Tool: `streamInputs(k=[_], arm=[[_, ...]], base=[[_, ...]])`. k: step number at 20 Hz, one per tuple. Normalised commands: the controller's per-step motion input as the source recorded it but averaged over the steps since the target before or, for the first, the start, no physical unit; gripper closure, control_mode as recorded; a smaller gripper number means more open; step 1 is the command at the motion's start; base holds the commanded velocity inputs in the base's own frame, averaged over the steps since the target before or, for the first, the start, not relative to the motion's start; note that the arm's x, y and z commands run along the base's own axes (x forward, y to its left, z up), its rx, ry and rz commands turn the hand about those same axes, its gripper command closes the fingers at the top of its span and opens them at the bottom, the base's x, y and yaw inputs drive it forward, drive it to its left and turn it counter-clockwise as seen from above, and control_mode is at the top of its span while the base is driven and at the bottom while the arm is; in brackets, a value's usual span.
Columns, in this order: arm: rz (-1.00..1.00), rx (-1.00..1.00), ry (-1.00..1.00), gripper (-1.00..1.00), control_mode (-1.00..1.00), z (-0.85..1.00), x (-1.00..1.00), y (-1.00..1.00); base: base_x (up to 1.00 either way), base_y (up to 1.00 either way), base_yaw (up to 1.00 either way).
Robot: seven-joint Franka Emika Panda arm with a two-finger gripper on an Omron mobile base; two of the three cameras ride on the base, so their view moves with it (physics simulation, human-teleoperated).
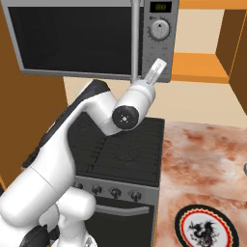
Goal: Pick the marshmallow from the counter and place it in the microwave. Then turn on the microwave.
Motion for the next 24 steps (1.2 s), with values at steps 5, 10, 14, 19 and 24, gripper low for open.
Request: streamInputs(k=[5, 10, 14, 19, 24], arm=[[0.01, 0.02, -0.01, 1.0, -1.0, 0.0, 0.14, -0.07], [0.01, 0.02, 0.0, 1.0, -1.0, 0.0, 0.13, -0.05], [0.02, 0.02, 0.0, 1.0, -1.0, 0.0, 0.12, -0.04], [0.02, 0.02, 0.0, 1.0, -1.0, 0.0, 0.12, -0.03], [0.01, 0.03, 0.0, 1.0, -1.0, 0.0, 0.14, -0.03]], base=[[0.0, 0.0, 0.0], [0.0, 0.0, 0.0], [0.0, 0.0, 0.0], [0.0, 0.0, 0.0], [0.0, 0.0, 0.0]])
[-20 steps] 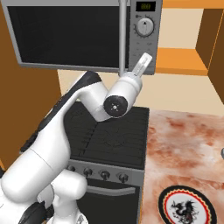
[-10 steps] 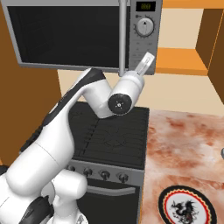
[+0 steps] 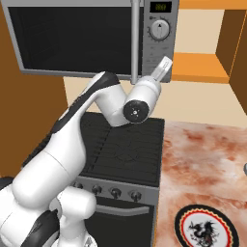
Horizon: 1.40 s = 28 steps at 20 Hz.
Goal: Pick the marshmallow from the counter and place it in the microwave. Then turn on the microwave.
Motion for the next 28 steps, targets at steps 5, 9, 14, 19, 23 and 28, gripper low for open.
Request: streamInputs(k=[5, 9, 14, 19, 23, 28], arm=[[0.01, 0.03, 0.0, 1.0, -1.0, -0.03, 0.2, -0.05], [0.01, 0.03, 0.0, 1.0, -1.0, -0.04, 0.19, -0.08], [0.0, 0.03, 0.0, 1.0, -1.0, -0.04, 0.14, -0.07], [0.0, 0.02, 0.0, 1.0, -1.0, -0.04, 0.14, -0.03], [0.0, 0.02, 0.0, 1.0, -1.0, -0.05, 0.15, -0.02], [0.0, 0.03, 0.0, 1.0, -1.0, -0.03, 0.14, -0.04]], base=[[0.0, 0.0, 0.0], [0.0, 0.0, 0.0], [0.0, 0.0, 0.0], [0.0, 0.0, 0.0], [0.0, 0.0, 0.0], [0.0, 0.0, 0.0]])
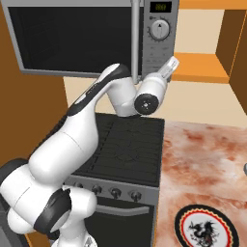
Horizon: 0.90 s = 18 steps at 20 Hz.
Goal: Pick the marshmallow from the counter and place it in the microwave. Then turn on the microwave.
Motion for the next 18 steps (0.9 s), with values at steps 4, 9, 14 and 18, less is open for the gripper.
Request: streamInputs(k=[4, 9, 14, 18], arm=[[0.01, 0.03, 0.0, 1.0, -1.0, -0.06, 0.14, -0.05], [0.01, 0.03, 0.0, 1.0, -1.0, -0.06, 0.12, -0.06], [0.01, 0.03, 0.0, 1.0, -1.0, -0.01, 0.13, -0.08], [0.01, 0.03, 0.0, 1.0, -1.0, 0.0, 0.14, -0.06]], base=[[0.0, 0.0, 0.0], [0.0, 0.0, 0.0], [0.0, 0.0, 0.0], [0.0, 0.0, 0.0]])
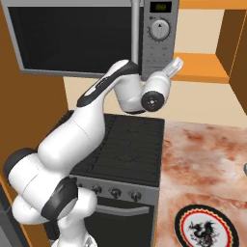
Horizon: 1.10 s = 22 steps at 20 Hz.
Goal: Pick the marshmallow from the counter and place it in the microwave. Then turn on the microwave.
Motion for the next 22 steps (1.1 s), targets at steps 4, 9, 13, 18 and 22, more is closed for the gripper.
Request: streamInputs(k=[4, 9, 13, 18, 22], arm=[[0.01, 0.02, 0.0, 1.0, -1.0, -0.01, 0.14, -0.03], [0.01, 0.03, 0.0, 1.0, -1.0, -0.04, 0.15, -0.04], [0.01, 0.03, 0.0, 1.0, -1.0, -0.02, 0.16, -0.06], [0.01, 0.03, 0.0, 1.0, -1.0, -0.03, 0.16, -0.05], [0.01, 0.04, 0.0, 1.0, -1.0, -0.05, 0.17, -0.06]], base=[[0.0, 0.0, 0.0], [0.0, 0.0, 0.0], [0.0, 0.0, 0.0], [0.0, 0.0, 0.0], [0.0, 0.0, 0.0]])
